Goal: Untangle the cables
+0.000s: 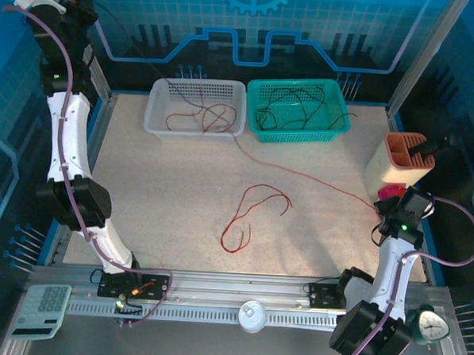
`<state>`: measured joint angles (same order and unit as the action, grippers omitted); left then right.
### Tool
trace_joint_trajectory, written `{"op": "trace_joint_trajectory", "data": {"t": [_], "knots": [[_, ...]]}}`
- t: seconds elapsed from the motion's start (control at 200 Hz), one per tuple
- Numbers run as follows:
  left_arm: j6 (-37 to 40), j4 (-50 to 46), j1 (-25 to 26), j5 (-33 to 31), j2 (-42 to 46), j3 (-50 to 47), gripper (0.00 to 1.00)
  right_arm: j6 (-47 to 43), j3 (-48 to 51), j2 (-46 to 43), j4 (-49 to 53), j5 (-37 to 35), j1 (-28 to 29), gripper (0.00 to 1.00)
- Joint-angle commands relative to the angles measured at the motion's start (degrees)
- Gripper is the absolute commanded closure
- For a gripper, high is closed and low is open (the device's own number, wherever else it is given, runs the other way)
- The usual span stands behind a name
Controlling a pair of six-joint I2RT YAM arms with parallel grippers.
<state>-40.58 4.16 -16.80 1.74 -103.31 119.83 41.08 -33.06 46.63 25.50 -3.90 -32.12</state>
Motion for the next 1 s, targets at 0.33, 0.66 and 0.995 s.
{"op": "trace_joint_trajectory", "data": {"t": [0.33, 0.66, 0.995], "knots": [[-5.2, 6.8, 0.4, 3.7, -0.8, 4.0, 1.00, 0.5, -0.2, 0.2, -2.9, 8.9, -1.5, 1.00], [-8.6, 10.9, 13.4, 18.8, -1.0, 11.3, 1.00, 1.5, -7.9, -5.9, -4.8, 16.1, 12.2, 1.00], [-6.9, 9.1, 26.8, 19.5, -9.5, 24.6, 1.00, -2.1, -12.1, -6.5, -4.4, 9.5, 26.8, 1.00]]}}
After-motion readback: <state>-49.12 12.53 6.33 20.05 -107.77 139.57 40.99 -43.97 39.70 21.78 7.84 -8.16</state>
